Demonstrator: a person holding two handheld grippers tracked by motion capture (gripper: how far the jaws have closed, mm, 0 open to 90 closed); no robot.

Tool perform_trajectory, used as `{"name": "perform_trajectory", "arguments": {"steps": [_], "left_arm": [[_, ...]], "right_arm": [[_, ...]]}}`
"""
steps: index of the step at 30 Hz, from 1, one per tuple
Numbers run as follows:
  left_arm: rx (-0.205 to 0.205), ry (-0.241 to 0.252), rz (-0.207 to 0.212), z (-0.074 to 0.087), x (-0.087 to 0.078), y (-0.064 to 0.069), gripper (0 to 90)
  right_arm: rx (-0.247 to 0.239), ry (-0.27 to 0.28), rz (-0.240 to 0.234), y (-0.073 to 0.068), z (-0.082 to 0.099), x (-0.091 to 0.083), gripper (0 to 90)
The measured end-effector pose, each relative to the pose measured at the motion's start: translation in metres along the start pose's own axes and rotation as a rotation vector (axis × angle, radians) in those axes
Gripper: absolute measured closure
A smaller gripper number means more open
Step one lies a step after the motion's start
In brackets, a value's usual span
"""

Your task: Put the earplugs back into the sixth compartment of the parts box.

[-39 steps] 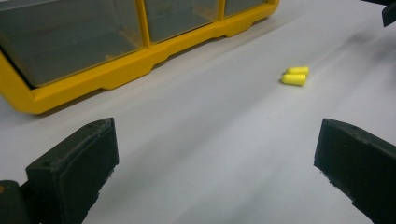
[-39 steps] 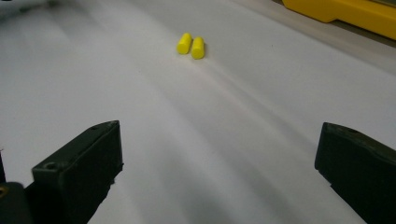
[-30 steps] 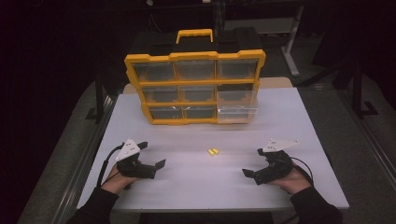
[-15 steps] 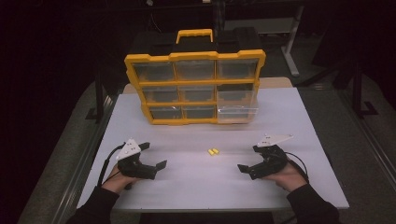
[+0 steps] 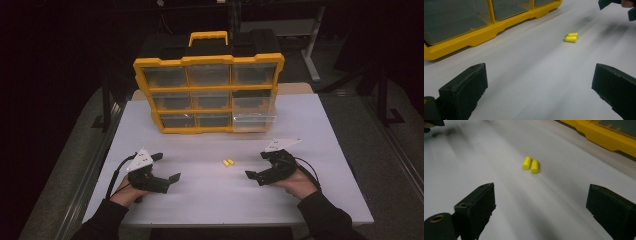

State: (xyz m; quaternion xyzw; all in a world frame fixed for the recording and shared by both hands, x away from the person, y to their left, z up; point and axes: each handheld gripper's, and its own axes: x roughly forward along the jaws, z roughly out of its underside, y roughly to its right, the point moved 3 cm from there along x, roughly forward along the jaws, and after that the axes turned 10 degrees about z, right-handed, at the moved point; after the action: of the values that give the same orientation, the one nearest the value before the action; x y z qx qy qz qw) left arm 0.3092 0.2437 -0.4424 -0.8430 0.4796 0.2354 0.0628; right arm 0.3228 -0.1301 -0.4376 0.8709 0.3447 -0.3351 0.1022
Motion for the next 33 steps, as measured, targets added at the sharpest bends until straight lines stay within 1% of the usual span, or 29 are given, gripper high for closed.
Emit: {"name": "perform_trajectory", "arguments": {"steps": [3,7,13,19,28,33], "left_arm": [[0.002,-0.005,-0.005,0.0,0.0,0.001,0.9],[0.002,-0.007,-0.001,0.001,0.0,0.002,1.1],[-0.002,-0.006,0.001,0.001,0.0,0.002,1.1],[0.004,-0.011,0.007,0.001,0.002,0.003,1.1],[0.007,-0.013,0.01,0.001,0.002,0.004,1.1],[0.006,-0.012,0.009,0.001,0.002,0.003,1.2]], "right_arm": [[0.01,0.009,0.002,0.001,-0.003,0.002,12.6],[0.028,0.008,-0.005,0.002,-0.005,0.005,15.2],[0.028,0.015,-0.011,0.002,-0.012,0.009,19.7],[0.038,0.023,-0.004,0.002,-0.016,0.013,26.9],[0.036,0.027,0.007,0.0,-0.024,0.02,37.1],[0.025,0.027,0.009,-0.001,-0.027,0.024,42.3]]}}
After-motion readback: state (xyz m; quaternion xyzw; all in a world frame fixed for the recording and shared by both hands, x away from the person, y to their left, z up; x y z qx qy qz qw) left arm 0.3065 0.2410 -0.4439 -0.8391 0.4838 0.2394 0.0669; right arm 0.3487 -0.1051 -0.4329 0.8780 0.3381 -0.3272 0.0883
